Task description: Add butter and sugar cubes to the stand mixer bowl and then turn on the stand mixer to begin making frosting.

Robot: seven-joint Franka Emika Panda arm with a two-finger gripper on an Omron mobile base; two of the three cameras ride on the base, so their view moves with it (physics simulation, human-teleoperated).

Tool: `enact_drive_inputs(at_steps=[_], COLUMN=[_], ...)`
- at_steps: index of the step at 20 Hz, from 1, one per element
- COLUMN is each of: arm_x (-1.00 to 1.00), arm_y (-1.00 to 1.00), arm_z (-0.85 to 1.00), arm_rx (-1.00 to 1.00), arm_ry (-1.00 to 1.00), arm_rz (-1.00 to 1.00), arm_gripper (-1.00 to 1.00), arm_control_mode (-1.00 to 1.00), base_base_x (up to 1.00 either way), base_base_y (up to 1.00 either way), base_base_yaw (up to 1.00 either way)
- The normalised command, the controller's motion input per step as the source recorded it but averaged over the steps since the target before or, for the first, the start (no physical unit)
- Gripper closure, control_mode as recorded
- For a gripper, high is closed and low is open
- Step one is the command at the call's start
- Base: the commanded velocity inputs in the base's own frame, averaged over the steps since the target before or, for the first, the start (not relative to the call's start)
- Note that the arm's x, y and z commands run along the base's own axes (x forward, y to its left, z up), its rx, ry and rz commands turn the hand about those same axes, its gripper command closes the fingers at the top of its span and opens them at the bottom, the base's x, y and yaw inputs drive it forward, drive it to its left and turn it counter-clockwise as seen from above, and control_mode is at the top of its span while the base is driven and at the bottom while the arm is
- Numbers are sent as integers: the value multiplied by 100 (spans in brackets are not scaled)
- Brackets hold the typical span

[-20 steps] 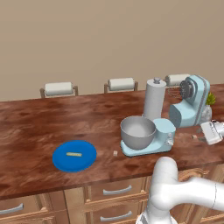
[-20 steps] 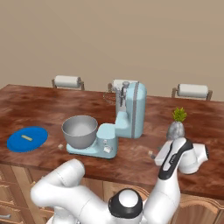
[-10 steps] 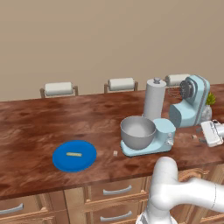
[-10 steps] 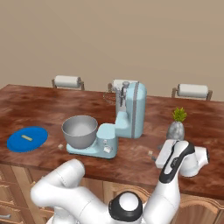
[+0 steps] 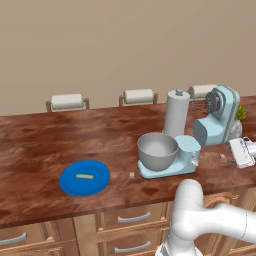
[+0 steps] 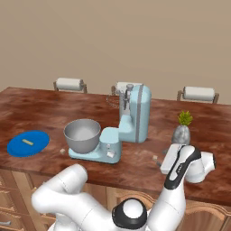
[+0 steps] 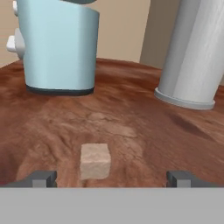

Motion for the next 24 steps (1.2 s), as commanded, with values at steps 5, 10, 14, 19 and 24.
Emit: enact_drive_inputs(at_steps=[5, 10, 14, 19, 24], arm_x=[0, 0, 0, 0, 0], arm_y=[0, 5, 11, 15, 12], arm_z=[8, 2, 0, 0, 0], arm_rx=[0, 0, 0, 0, 0], arm_ry=[4, 7, 10, 8, 4], arm_rz=[0, 0, 0, 0, 0], arm_gripper=[-100, -100, -100, -100, -100], arm_control_mode=[-100, -100, -100, -100, -100], base_base_x=[0, 0, 0, 0, 0], base_base_y=[0, 0, 0, 0, 0], base_base_yaw=[0, 0, 0, 0, 0])
